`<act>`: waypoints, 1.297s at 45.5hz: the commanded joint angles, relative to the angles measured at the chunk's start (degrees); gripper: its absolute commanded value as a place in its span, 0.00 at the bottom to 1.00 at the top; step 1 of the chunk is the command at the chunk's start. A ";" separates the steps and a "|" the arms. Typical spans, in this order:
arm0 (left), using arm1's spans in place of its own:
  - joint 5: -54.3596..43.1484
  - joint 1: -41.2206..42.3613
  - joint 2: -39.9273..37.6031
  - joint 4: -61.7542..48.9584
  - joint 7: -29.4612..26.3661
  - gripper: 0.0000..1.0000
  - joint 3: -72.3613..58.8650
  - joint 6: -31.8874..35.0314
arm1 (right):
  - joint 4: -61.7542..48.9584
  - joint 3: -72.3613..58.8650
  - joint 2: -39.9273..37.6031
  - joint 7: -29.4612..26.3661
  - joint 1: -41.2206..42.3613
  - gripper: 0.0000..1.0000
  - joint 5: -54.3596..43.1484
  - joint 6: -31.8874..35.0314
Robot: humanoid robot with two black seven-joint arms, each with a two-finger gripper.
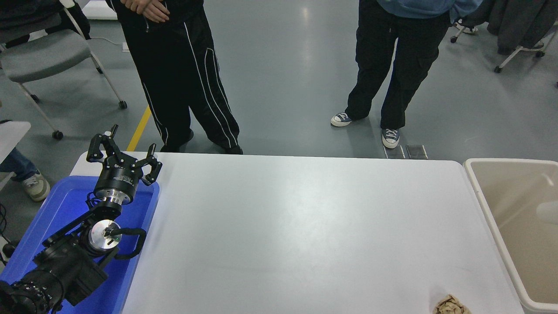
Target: Dispose of the paper cup in the dustbin
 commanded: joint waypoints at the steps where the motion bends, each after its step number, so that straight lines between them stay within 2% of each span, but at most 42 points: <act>1: 0.00 0.00 0.00 0.00 0.00 1.00 -0.02 0.00 | -5.09 1.57 5.24 -0.39 -2.68 0.00 2.85 -2.65; 22: 0.00 0.00 0.00 0.00 0.00 1.00 -0.02 0.00 | -5.26 1.66 5.94 -0.74 -2.86 0.00 2.94 -4.15; 23: 0.00 0.00 0.00 0.00 0.00 1.00 -0.02 0.00 | -5.26 1.57 6.03 -0.74 -2.86 0.10 2.94 -4.32; 26: 0.00 0.00 0.00 0.00 0.00 1.00 -0.02 0.00 | -5.35 1.57 5.94 -0.74 -2.77 0.55 2.94 -5.64; 27: 0.00 0.00 0.00 0.00 0.00 1.00 -0.02 0.00 | -5.35 1.57 5.85 -0.74 -2.77 0.67 2.94 -6.08; 30: 0.00 0.00 0.00 0.00 0.00 1.00 -0.02 0.00 | -5.35 1.49 5.94 -0.74 -2.77 0.81 2.94 -6.69; 32: 0.00 0.00 0.00 0.00 0.00 1.00 -0.02 0.00 | -5.35 1.49 6.03 -0.66 -2.77 0.97 2.94 -6.87; 33: 0.00 0.00 0.00 0.00 0.00 1.00 -0.02 0.00 | -5.26 1.49 6.03 -0.74 -2.77 0.99 2.94 -6.78; 59: 0.00 0.00 0.00 0.00 0.00 1.00 -0.02 0.00 | -5.26 1.31 6.03 -0.30 0.30 0.99 2.94 -6.17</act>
